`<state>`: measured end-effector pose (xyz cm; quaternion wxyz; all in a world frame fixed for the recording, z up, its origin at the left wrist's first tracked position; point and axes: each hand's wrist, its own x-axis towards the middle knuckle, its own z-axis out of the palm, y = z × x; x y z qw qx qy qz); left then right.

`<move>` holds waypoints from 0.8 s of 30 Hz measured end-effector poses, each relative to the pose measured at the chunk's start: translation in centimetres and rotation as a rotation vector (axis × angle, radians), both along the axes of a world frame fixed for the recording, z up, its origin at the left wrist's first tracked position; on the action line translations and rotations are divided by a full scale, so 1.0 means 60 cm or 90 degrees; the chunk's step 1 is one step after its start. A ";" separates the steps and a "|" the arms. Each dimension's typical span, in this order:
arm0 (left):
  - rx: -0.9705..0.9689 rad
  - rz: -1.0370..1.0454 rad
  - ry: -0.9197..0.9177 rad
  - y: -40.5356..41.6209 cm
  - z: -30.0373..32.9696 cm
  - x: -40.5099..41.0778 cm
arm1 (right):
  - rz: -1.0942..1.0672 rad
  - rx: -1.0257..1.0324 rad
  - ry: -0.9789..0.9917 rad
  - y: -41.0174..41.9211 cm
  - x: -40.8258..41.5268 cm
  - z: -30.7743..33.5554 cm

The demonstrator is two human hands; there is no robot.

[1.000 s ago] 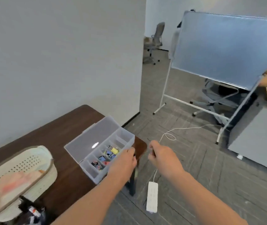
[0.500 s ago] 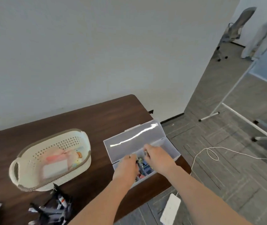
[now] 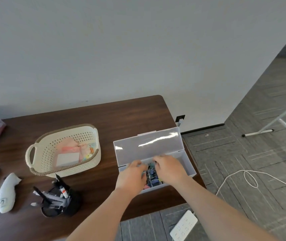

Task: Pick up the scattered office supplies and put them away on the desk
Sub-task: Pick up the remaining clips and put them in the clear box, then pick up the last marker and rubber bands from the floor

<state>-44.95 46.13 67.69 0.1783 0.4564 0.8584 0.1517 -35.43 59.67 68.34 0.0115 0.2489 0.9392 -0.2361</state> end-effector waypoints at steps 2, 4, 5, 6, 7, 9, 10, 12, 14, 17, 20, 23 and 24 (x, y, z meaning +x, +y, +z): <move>0.008 -0.002 0.037 -0.006 0.014 0.004 | -0.021 0.027 0.012 -0.002 0.010 0.009; 0.006 -0.022 0.065 -0.011 0.024 0.013 | -0.036 0.047 0.031 -0.009 0.026 0.020; 0.004 -0.037 0.068 -0.012 0.029 0.019 | -0.039 0.060 0.037 -0.015 0.037 0.027; 0.003 -0.058 0.066 -0.012 0.033 0.026 | -0.042 0.069 0.036 -0.022 0.049 0.036; 0.005 -0.086 0.069 -0.009 0.035 0.033 | -0.048 0.074 0.038 -0.029 0.065 0.043; 0.022 -0.161 0.089 0.003 0.039 0.052 | -0.082 0.087 0.034 -0.044 0.105 0.055; 0.041 -0.205 0.096 0.010 0.042 0.064 | -0.112 0.102 0.026 -0.053 0.128 0.059; 0.078 -0.305 0.091 0.025 0.045 0.097 | -0.200 0.118 0.004 -0.077 0.184 0.064; 0.097 -0.414 0.107 0.034 0.044 0.139 | -0.308 0.119 -0.023 -0.112 0.245 0.062; 0.099 -0.564 0.127 0.028 0.030 0.227 | -0.459 0.109 -0.049 -0.191 0.347 0.050; 0.079 -0.703 0.107 -0.011 0.013 0.338 | -0.609 0.088 -0.081 -0.300 0.450 0.028; 0.069 -0.834 0.093 -0.079 -0.001 0.467 | -0.771 0.044 -0.102 -0.426 0.556 0.005; 0.067 -0.881 0.091 -0.108 -0.007 0.511 | -0.825 0.028 -0.104 -0.472 0.591 -0.002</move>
